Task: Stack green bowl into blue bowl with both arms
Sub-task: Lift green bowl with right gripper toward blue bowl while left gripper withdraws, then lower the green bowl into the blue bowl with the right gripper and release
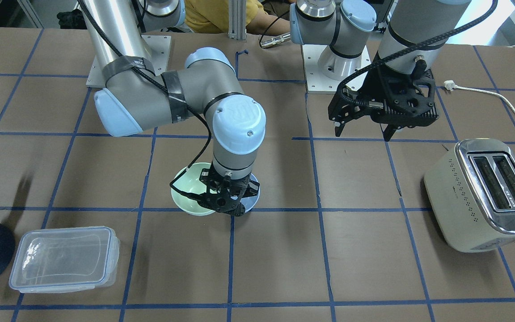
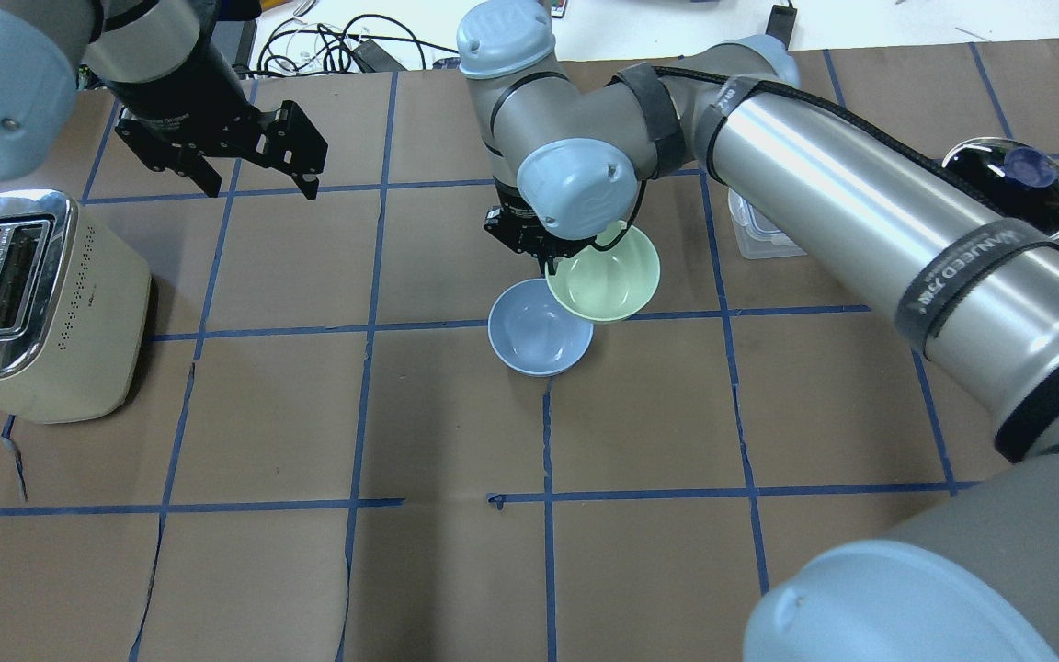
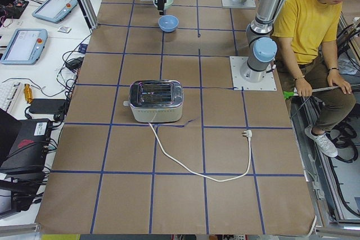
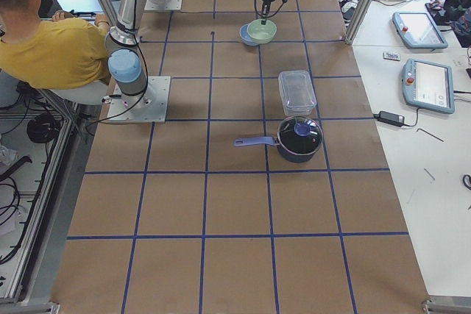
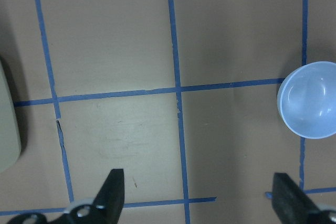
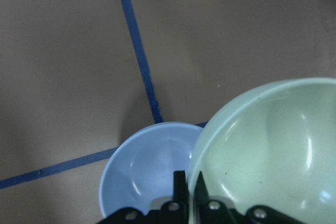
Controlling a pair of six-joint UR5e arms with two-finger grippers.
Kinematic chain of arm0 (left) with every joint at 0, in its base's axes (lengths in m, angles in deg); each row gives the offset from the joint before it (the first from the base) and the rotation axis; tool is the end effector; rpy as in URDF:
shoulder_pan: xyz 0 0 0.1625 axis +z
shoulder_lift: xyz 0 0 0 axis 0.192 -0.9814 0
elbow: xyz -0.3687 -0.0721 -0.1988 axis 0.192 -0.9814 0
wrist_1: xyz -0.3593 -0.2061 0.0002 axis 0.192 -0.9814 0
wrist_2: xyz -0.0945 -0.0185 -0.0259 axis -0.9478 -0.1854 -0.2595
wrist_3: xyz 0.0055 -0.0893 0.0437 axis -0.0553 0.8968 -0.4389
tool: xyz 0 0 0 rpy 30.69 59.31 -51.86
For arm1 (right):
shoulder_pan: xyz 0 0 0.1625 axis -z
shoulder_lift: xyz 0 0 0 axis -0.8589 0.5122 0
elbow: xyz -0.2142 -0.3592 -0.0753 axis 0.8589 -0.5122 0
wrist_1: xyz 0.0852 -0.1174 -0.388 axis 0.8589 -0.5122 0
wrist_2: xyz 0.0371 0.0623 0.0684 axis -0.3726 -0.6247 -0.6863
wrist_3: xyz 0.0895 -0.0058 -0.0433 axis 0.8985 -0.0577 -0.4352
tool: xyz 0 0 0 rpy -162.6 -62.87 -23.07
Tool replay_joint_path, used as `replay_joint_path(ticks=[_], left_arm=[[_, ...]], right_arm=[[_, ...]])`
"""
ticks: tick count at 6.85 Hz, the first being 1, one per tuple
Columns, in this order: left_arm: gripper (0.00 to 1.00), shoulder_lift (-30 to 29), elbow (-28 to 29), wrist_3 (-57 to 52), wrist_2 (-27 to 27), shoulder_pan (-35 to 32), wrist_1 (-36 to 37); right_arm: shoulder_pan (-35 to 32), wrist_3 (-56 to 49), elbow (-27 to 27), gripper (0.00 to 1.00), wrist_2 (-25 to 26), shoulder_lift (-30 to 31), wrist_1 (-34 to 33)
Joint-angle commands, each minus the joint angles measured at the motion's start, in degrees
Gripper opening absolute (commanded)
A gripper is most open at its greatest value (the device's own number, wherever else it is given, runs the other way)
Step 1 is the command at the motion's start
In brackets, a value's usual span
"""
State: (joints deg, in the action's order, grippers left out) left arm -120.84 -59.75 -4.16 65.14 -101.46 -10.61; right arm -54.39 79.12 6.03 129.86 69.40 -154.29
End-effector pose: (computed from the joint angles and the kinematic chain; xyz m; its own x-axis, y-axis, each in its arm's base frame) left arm -0.1330 -0.5193 0.4902 -0.9961 0.0778 -0.0426 0.0804 0.9947 -0.0640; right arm 0.3889 -0.5716 0.2959 -0.9638 0.2456 0.1035 0.2511 0.9669 0.0443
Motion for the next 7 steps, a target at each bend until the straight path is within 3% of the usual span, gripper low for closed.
replay_joint_path(ticks=[1,6,7], left_arm=[[1.0,0.84,-2.15,0.09,0.2,-0.23,3.36],[1.0,0.32,-2.15,0.44,-0.06,0.12,3.35],[1.0,0.32,-2.15,0.44,-0.06,0.04,3.27]], right_arm=[[-2.43,3.57,-2.2,0.0,-1.52,-1.18,2.9],[-3.49,4.81,-2.38,0.0,-3.9,-3.91,0.28],[-3.49,4.98,-2.29,0.51,-3.81,-3.91,0.09]])
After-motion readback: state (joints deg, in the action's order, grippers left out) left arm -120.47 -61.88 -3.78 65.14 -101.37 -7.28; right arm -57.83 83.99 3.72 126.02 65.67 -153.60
